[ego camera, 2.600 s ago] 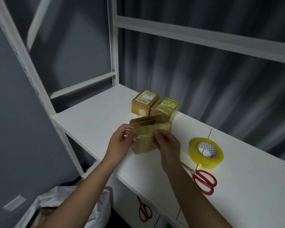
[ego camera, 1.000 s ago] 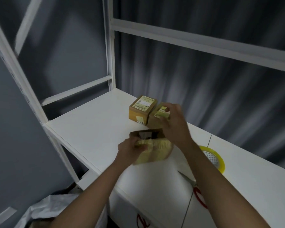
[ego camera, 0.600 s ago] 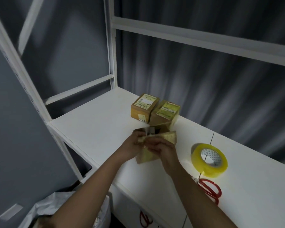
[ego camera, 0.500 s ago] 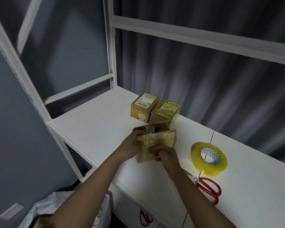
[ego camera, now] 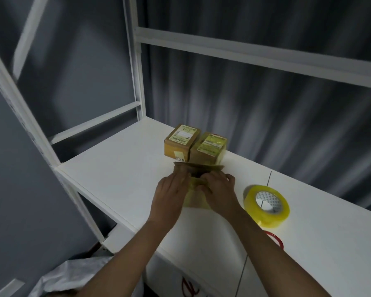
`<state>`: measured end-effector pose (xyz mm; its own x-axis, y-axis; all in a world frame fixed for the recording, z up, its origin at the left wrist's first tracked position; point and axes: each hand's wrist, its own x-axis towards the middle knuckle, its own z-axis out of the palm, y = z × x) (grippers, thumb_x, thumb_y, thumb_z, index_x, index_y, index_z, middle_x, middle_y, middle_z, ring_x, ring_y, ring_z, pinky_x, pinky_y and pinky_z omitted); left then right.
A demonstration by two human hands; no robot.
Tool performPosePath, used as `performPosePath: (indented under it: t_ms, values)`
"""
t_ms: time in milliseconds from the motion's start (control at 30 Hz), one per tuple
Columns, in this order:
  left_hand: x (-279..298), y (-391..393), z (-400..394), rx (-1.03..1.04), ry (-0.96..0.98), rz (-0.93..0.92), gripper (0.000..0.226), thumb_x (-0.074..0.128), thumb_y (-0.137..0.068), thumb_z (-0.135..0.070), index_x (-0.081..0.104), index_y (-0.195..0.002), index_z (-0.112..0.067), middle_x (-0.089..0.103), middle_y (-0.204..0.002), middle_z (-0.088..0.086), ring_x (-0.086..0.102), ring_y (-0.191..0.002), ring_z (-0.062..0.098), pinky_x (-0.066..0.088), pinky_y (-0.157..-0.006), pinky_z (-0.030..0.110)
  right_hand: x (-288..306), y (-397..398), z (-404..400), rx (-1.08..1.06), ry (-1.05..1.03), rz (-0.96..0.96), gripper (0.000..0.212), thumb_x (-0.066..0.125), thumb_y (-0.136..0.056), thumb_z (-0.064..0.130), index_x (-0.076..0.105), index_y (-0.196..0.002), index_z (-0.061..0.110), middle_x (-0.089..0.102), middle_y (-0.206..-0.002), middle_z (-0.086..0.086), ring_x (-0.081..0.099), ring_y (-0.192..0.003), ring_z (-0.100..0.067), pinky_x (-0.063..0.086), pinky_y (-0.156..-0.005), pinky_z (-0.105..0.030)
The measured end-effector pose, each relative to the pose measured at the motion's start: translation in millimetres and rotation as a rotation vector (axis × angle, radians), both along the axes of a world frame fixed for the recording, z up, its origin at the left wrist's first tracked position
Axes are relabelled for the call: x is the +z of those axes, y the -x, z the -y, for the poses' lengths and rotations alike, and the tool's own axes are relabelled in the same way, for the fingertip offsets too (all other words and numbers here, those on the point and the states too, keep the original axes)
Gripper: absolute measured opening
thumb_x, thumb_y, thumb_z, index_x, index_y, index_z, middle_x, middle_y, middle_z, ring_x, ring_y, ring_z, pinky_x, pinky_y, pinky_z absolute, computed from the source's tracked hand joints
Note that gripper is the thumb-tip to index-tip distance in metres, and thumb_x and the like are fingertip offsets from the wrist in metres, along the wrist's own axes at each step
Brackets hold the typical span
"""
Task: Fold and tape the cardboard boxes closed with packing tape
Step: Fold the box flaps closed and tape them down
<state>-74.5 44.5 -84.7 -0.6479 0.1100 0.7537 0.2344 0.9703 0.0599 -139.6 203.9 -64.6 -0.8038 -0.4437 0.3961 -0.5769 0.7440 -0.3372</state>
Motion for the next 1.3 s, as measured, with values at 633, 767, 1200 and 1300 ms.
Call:
performPosePath:
  t_ms: [633, 767, 1200, 1300]
  values:
    - [64.9, 24.7, 58.5, -0.167, 0.209, 0.46, 0.026, 0.059, -0.085, -0.01, 0.074, -0.093, -0.03, 0.061, -0.12, -0.004, 0.049, -0.117, 0.024, 0.023, -0.1, 0.039, 32.3, 39.3, -42.4, 0.34, -0.196, -0.25, 0.08, 0.06, -0.054, -0.028, 0.065, -0.123, 0.013, 0.054, -0.136, -0.014, 0.044, -0.118, -0.022, 0.045, -0.088, -0.029]
    - [71.4, 22.3, 59.3, 0.059, 0.286, 0.537, 0.041, 0.079, -0.067, -0.005, 0.075, -0.089, -0.039, 0.056, -0.13, 0.003, 0.051, -0.115, 0.033, 0.037, -0.095, 0.05, 34.6, 54.0, -24.5, 0.521, -0.422, -0.32, 0.065, 0.082, -0.057, -0.007, 0.068, -0.117, 0.011, 0.06, -0.129, -0.016, 0.057, -0.118, -0.034, 0.055, -0.085, -0.042]
    - [78.6, -10.7, 17.3, 0.004, -0.29, 0.53, 0.034, 0.049, -0.096, -0.038, 0.059, -0.123, -0.021, 0.061, -0.119, -0.001, 0.058, -0.107, 0.021, 0.041, -0.085, 0.023, 32.6, 44.9, 8.2, 0.548, -0.173, -0.169, 0.011, 0.066, -0.082, 0.017, 0.073, -0.09, 0.013, 0.072, -0.09, -0.007, 0.067, -0.084, -0.026, 0.05, -0.079, -0.029]
    - [63.9, -7.0, 16.3, 0.04, -0.305, 0.651, 0.043, 0.051, -0.095, -0.037, 0.047, -0.136, -0.026, 0.053, -0.135, -0.004, 0.049, -0.123, 0.018, 0.036, -0.099, 0.024, 28.9, 32.5, 6.6, 0.44, -0.153, -0.166, 0.013, 0.064, -0.081, 0.025, 0.074, -0.076, 0.018, 0.072, -0.073, 0.0, 0.067, -0.067, -0.021, 0.05, -0.07, -0.026]
